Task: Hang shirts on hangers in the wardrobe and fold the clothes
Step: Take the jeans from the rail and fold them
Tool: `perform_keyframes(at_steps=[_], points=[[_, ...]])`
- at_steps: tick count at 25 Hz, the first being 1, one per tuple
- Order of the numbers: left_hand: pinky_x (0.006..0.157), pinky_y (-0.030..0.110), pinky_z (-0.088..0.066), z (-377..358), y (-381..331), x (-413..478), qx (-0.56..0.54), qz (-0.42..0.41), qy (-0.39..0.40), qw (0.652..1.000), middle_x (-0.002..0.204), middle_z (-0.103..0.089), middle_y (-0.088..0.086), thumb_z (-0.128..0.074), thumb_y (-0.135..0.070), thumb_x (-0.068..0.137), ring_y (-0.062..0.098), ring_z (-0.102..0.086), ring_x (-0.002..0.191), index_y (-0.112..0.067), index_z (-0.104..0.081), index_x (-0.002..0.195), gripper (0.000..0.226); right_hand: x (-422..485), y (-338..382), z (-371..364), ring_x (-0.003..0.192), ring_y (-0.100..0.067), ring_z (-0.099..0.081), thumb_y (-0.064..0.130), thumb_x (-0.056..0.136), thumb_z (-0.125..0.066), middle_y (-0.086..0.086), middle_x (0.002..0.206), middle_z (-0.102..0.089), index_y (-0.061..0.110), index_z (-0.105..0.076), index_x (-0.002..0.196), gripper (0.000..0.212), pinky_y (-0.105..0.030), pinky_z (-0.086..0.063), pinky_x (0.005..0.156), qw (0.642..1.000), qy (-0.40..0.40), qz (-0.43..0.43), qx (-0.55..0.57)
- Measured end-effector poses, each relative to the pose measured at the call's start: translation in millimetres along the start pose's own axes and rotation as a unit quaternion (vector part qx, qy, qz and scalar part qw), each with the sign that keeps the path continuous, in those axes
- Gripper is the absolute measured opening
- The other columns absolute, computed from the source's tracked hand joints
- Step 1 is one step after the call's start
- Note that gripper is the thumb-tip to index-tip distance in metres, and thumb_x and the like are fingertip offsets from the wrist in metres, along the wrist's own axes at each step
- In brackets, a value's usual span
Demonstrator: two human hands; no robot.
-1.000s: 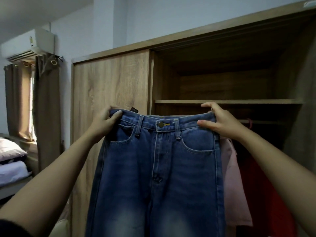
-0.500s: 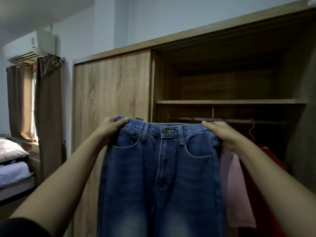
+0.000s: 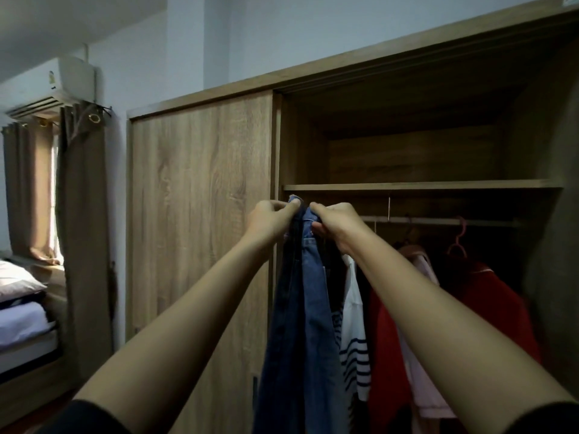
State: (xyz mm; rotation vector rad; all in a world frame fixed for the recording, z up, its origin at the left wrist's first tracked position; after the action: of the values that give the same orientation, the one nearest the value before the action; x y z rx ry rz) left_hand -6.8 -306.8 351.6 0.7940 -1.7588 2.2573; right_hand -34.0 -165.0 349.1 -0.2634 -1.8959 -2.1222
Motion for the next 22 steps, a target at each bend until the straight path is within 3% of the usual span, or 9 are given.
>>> perform_keyframes(at_steps=[3, 6, 10, 12, 14, 15, 17, 19, 22], points=[[0.093, 0.041, -0.052, -10.6, 8.3, -3.6, -0.108, -0.001, 0.084, 0.991, 0.114, -0.064, 0.013, -0.061, -0.015, 0.080, 0.022, -0.064, 0.103, -0.004, -0.059, 0.116, 0.037, -0.8, -0.6, -5.9, 0.096, -0.015, -0.063, 0.052, 0.094, -0.035, -0.010, 0.113, -0.063, 0.001, -0.056, 0.115, 0.059, -0.023, -0.052, 0.073, 0.992, 0.069, -0.010, 0.109], [0.085, 0.029, -0.053, -9.9, -3.5, -10.3, -0.078, -0.070, 0.106, 0.989, 0.108, -0.067, 0.004, -0.068, -0.010, 0.079, 0.016, -0.066, 0.100, -0.015, -0.061, 0.112, 0.035, -0.3, -1.4, -9.9, 0.123, -0.032, -0.049, 0.073, 0.086, -0.011, -0.020, 0.132, -0.051, 0.000, -0.044, 0.133, 0.093, -0.036, -0.046, 0.092, 0.970, 0.156, -0.029, 0.183], [0.072, 0.023, -0.055, 5.0, -11.2, -4.5, -0.079, -0.088, 0.058, 0.991, 0.105, -0.068, 0.003, -0.061, -0.005, 0.086, 0.013, -0.068, 0.092, -0.015, -0.060, 0.113, 0.028, 2.0, 7.9, -13.6, 0.133, -0.031, -0.036, 0.074, 0.082, 0.003, -0.017, 0.136, -0.049, 0.026, -0.033, 0.143, 0.086, -0.046, -0.026, 0.107, 0.963, 0.211, 0.019, 0.164], [0.067, 0.025, -0.056, 14.1, -12.8, 0.3, -0.098, -0.072, 0.021, 0.992, 0.101, -0.069, 0.008, -0.054, -0.006, 0.090, 0.016, -0.069, 0.085, -0.010, -0.062, 0.112, 0.024, 9.4, 5.4, -7.4, 0.126, -0.029, -0.044, 0.069, 0.088, -0.012, -0.006, 0.124, -0.061, 0.027, -0.037, 0.139, 0.070, -0.050, -0.026, 0.110, 0.977, 0.152, 0.081, 0.126], [0.064, 0.027, -0.057, 22.5, -18.2, 2.0, -0.103, -0.075, -0.014, 0.992, 0.093, -0.070, 0.009, -0.050, -0.007, 0.091, 0.016, -0.069, 0.076, -0.009, -0.065, 0.105, 0.020, 13.1, -2.7, 17.8, 0.118, -0.024, -0.049, 0.068, 0.084, -0.040, 0.006, 0.116, -0.060, 0.029, -0.035, 0.132, 0.062, -0.049, -0.034, 0.105, 0.984, -0.037, 0.164, -0.057], [0.066, 0.029, -0.057, 25.5, -20.6, 3.4, -0.108, -0.082, -0.019, 0.991, 0.089, -0.070, 0.008, -0.048, -0.007, 0.092, 0.016, -0.068, 0.074, -0.010, -0.066, 0.101, 0.020, 9.2, -10.5, 25.7, 0.116, -0.021, -0.047, 0.071, 0.077, -0.050, 0.005, 0.122, -0.054, 0.031, -0.028, 0.133, 0.072, -0.047, -0.036, 0.104, 0.976, -0.099, 0.165, -0.103], [0.068, 0.030, -0.054, 31.9, -23.4, 7.9, -0.144, -0.101, -0.002, 0.984, 0.085, -0.068, 0.007, -0.044, -0.005, 0.091, 0.016, -0.065, 0.073, -0.011, -0.066, 0.096, 0.023, 9.4, -30.0, 17.1, 0.113, -0.016, -0.049, 0.069, 0.073, -0.056, -0.002, 0.131, -0.049, 0.025, -0.025, 0.136, 0.082, -0.042, -0.039, 0.102, 0.989, -0.053, 0.127, -0.059], [0.067, 0.026, -0.052, 41.2, -21.2, 11.4, -0.187, -0.120, 0.009, 0.975, 0.085, -0.067, 0.005, -0.041, -0.003, 0.091, 0.013, -0.063, 0.072, -0.011, -0.065, 0.098, 0.026, 8.2, -20.0, 10.2, 0.109, -0.015, -0.056, 0.058, 0.078, -0.059, -0.001, 0.119, -0.058, 0.018, -0.042, 0.125, 0.064, -0.034, -0.046, 0.093, 0.985, -0.026, 0.162, -0.056], [0.076, 0.029, -0.047, 55.2, -12.2, 12.0, -0.040, -0.121, -0.098, 0.987, 0.098, -0.064, 0.004, -0.036, -0.019, 0.097, 0.015, -0.062, 0.086, -0.014, -0.056, 0.116, 0.027, -4.8, 11.5, 13.6, 0.093, -0.020, -0.062, 0.058, 0.080, -0.058, -0.001, 0.103, -0.063, 0.015, -0.050, 0.108, 0.051, -0.034, -0.051, 0.077, 0.947, -0.143, 0.233, -0.167]])
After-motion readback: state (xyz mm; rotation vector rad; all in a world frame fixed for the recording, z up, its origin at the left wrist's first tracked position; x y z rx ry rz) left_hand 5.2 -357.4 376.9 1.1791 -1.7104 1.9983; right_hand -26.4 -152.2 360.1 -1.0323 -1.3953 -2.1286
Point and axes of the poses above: each hand's wrist, its own x-axis towards the middle knuckle, its own z-axis out of the back of the hand, y = z × x, the point moved 9 cm from there along x, towards the middle knuckle
